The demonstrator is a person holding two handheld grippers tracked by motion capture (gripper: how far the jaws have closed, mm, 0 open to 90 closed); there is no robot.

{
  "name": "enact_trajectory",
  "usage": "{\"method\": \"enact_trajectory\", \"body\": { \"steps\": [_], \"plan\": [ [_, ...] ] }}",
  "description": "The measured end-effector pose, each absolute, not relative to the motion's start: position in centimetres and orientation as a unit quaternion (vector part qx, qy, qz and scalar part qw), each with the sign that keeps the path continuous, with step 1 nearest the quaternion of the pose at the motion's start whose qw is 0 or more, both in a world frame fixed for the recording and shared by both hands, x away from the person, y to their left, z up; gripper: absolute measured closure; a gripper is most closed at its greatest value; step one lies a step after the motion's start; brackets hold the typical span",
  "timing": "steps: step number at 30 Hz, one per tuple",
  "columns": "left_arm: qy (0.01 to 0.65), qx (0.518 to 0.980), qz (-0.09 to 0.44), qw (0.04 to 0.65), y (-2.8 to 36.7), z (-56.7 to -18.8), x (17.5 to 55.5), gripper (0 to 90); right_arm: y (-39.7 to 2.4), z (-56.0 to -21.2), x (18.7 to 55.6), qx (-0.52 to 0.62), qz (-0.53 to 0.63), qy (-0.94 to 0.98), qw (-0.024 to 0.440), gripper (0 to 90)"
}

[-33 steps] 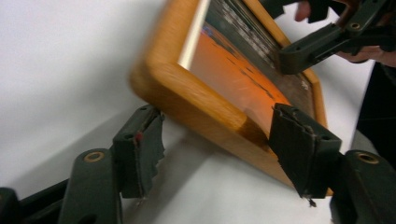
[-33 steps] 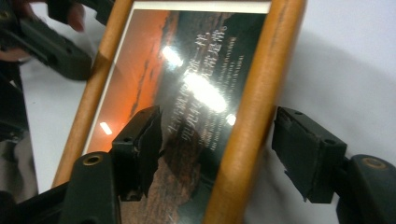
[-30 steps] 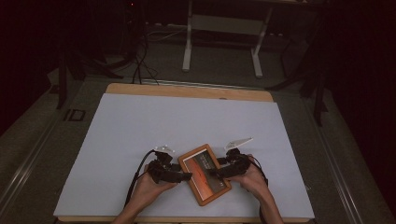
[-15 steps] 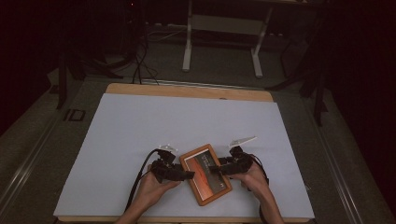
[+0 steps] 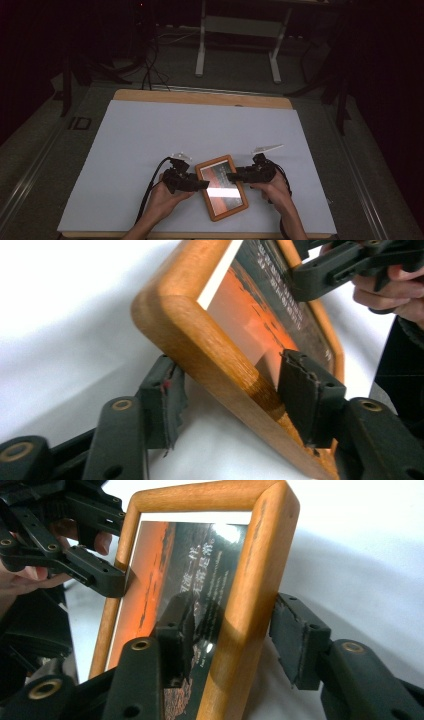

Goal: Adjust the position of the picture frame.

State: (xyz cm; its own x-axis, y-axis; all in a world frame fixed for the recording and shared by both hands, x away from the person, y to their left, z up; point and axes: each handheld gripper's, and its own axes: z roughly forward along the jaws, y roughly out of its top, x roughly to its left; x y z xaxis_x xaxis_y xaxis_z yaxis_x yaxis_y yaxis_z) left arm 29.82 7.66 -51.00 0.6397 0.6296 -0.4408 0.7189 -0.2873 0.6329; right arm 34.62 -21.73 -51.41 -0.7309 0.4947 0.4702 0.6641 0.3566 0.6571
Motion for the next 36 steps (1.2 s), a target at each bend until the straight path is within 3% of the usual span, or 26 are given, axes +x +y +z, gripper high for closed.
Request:
{"method": "enact_trajectory", "body": {
  "steps": [13, 18, 24, 36],
  "plan": [
    [0.402, 0.807, -0.036, 0.431, 8.0, -48.9, 30.0, 54.5, -22.5, -50.0, 34.3, -0.356, -0.491, -0.791, 0.084, 60.9],
    [0.400, 0.807, -0.030, 0.433, 8.4, -48.5, 30.1, 55.6, -22.2, -49.7, 34.3, -0.353, -0.499, -0.787, 0.081, 60.9],
    [0.394, 0.810, -0.016, 0.433, 8.2, -48.2, 30.1, 55.9, -21.8, -50.5, 34.6, -0.347, -0.500, -0.785, 0.120, 54.5],
    [0.382, 0.803, 0.001, 0.459, 9.3, -46.9, 29.9, 61.6, -21.7, -49.0, 34.0, -0.337, -0.518, -0.779, 0.103, 60.9]
  ]
}}
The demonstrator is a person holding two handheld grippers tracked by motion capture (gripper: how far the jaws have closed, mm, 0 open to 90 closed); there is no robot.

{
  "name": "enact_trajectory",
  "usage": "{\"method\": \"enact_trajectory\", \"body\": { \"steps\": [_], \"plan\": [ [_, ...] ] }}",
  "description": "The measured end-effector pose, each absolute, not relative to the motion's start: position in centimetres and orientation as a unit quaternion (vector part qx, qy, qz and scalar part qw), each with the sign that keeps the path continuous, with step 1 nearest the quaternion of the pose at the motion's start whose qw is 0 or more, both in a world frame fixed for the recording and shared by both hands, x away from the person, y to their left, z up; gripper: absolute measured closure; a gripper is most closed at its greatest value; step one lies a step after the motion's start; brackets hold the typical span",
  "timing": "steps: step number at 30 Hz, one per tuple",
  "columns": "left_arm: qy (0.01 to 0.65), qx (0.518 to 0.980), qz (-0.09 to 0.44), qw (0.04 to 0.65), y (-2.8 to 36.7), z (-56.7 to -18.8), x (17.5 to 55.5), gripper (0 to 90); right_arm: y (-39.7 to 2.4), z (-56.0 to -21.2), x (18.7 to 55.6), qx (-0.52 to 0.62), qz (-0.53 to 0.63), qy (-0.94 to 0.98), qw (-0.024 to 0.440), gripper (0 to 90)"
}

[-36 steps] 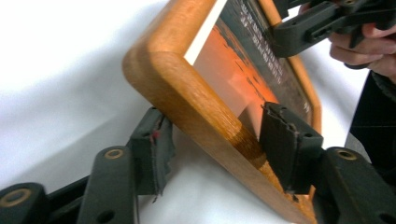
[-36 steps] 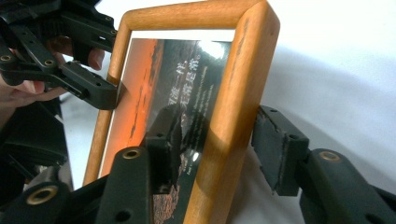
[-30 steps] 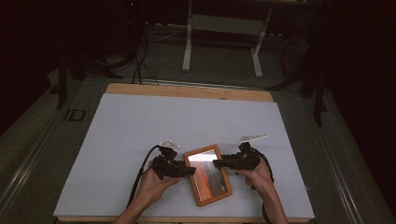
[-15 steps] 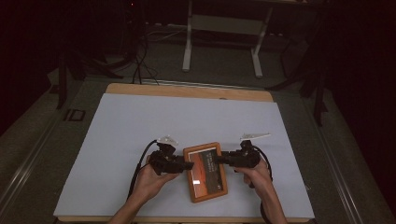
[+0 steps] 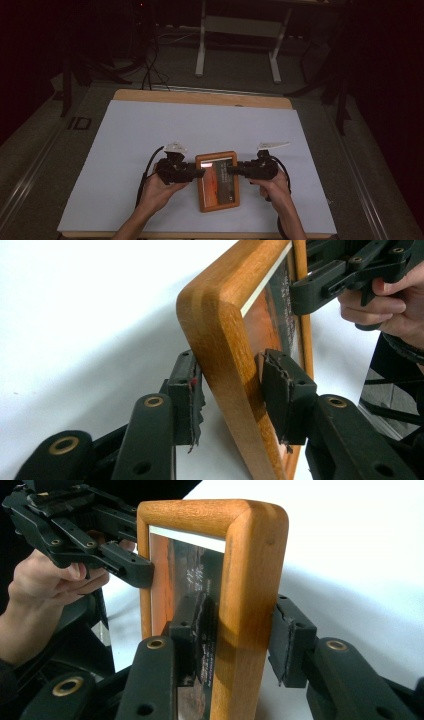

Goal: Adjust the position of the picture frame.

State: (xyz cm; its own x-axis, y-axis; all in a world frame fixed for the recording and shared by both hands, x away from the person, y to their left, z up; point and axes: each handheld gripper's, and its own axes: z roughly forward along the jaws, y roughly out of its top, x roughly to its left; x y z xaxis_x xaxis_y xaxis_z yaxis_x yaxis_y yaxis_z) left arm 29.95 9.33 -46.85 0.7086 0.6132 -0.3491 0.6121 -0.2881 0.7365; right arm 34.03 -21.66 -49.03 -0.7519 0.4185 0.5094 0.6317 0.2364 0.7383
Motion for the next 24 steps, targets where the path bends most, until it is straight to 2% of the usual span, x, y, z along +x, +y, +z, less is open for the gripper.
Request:
{"method": "enact_trajectory", "body": {
  "steps": [7, 12, 24],
  "plan": [
    [0.405, 0.776, 0.031, 0.482, 11.1, -46.3, 30.2, 67.5, -20.6, -48.0, 33.6, -0.330, -0.526, -0.781, 0.071, 64.2],
    [0.410, 0.771, 0.049, 0.485, 11.7, -46.1, 30.3, 68.0, -19.6, -47.9, 33.8, -0.328, -0.531, -0.779, 0.056, 63.9],
    [0.435, 0.753, 0.043, 0.492, 12.2, -47.0, 32.2, 67.7, -18.3, -48.1, 35.3, -0.354, -0.520, -0.777, 0.033, 60.9]
  ]
}}
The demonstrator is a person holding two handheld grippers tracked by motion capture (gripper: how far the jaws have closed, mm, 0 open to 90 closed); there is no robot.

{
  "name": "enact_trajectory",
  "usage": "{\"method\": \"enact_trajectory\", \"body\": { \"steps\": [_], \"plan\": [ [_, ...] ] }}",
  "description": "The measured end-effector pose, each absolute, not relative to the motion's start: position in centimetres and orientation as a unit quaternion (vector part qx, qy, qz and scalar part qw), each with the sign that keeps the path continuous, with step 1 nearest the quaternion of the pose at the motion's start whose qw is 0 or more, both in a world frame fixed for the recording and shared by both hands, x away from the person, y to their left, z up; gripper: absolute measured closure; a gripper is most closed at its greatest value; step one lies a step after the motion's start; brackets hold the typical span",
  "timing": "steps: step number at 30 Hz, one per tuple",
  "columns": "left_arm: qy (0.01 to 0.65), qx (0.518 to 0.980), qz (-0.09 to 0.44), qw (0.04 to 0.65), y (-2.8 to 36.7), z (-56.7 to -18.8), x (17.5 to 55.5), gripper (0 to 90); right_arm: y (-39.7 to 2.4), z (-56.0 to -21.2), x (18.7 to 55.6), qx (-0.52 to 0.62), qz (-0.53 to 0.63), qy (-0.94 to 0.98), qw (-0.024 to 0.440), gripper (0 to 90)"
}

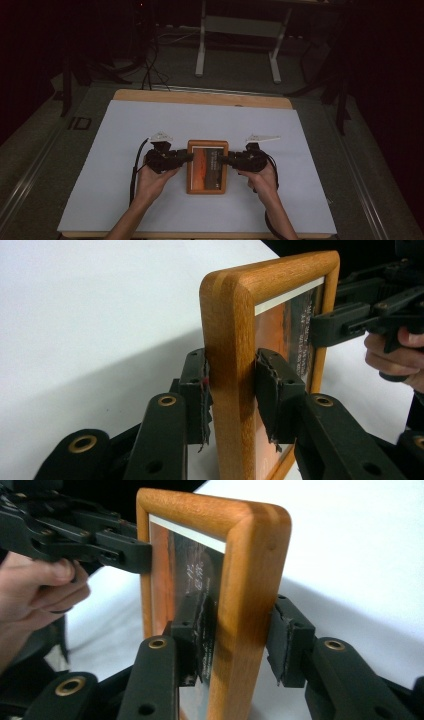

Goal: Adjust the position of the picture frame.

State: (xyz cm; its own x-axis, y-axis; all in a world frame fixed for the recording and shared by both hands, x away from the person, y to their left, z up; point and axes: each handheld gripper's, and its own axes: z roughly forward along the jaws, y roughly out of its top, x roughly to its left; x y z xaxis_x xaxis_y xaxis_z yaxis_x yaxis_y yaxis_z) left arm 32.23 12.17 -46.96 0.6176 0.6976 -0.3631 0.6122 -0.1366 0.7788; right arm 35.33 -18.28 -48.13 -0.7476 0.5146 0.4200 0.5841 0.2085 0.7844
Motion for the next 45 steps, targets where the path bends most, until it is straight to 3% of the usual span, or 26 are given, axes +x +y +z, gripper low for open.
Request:
{"method": "enact_trajectory", "body": {
  "steps": [27, 38, 45],
  "plan": [
    [0.463, 0.760, 0.021, 0.456, 10.9, -50.4, 36.4, 51.8, -17.3, -51.3, 37.8, -0.472, -0.483, -0.735, 0.061, 50.3],
    [0.468, 0.748, -0.032, 0.470, 11.8, -52.8, 37.9, 48.9, -17.0, -52.6, 37.6, -0.491, -0.447, -0.746, 0.055, 48.8],
    [0.459, 0.759, -0.013, 0.461, 11.6, -52.6, 37.7, 45.9, -17.0, -52.3, 37.5, -0.489, -0.443, -0.751, 0.043, 46.4]
  ]
}}
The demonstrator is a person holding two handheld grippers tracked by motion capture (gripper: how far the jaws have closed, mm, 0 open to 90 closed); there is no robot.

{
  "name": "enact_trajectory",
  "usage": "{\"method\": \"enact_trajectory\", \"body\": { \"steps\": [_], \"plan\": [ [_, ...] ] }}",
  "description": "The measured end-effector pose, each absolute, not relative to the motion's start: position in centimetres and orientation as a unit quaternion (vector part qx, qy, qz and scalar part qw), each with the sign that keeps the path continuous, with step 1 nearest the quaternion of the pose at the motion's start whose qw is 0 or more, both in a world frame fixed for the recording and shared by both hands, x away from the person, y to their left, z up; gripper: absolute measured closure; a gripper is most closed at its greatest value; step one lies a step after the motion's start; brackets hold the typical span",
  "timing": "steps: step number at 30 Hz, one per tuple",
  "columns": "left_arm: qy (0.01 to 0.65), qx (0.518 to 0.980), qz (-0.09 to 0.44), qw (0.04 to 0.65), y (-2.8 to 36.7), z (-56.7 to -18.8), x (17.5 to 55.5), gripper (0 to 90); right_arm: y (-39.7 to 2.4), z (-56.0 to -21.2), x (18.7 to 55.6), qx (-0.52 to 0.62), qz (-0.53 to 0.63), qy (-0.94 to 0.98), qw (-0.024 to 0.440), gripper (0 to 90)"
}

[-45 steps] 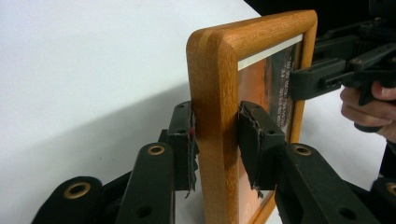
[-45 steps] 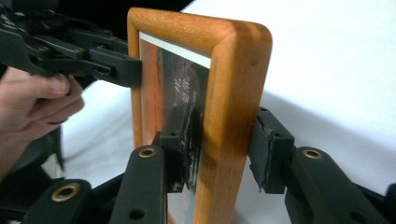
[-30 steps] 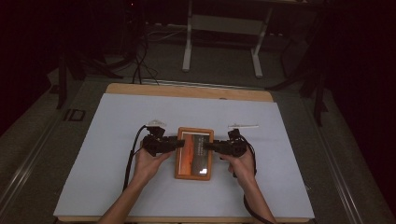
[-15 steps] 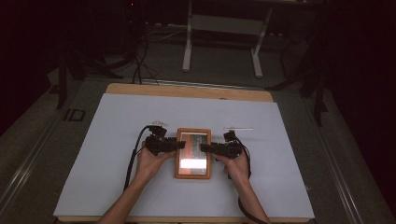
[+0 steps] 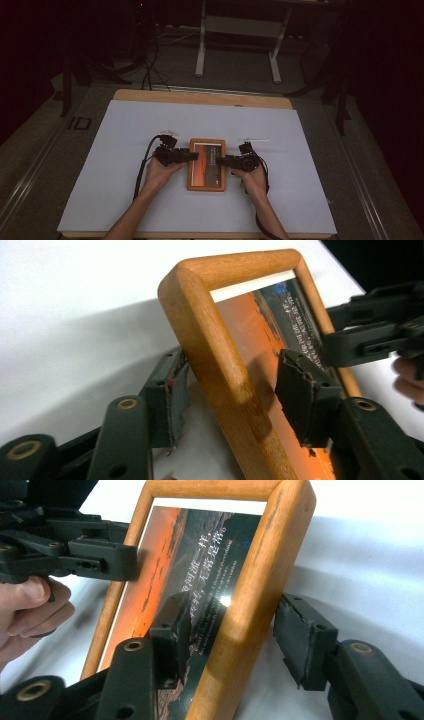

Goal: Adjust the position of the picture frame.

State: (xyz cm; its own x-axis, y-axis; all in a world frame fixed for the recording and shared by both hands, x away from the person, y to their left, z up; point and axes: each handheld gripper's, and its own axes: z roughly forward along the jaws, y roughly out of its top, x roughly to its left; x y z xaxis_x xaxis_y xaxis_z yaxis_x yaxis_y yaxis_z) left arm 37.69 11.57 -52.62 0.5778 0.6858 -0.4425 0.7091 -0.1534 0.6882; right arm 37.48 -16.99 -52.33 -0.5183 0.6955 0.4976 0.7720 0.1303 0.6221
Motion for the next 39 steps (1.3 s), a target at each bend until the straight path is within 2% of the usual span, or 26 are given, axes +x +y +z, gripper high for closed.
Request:
{"method": "enact_trajectory", "body": {
  "steps": [6, 19, 28, 39],
  "plan": [
    [0.463, 0.759, 0.029, 0.456, 11.6, -51.6, 36.9, 41.8, -17.7, -51.4, 37.1, -0.481, -0.444, -0.756, 0.006, 42.6],
    [0.463, 0.733, 0.080, 0.492, 13.2, -48.6, 34.6, 42.5, -19.8, -50.3, 36.8, -0.481, -0.457, -0.748, -0.021, 42.6],
    [0.448, 0.739, 0.157, 0.479, 13.0, -47.6, 33.1, 42.3, -19.5, -49.4, 36.3, -0.464, -0.448, -0.762, -0.058, 42.1],
    [0.436, 0.743, 0.168, 0.479, 12.8, -47.1, 31.9, 42.5, -18.9, -48.3, 35.8, -0.440, -0.439, -0.778, -0.094, 42.4]
  ]
}}
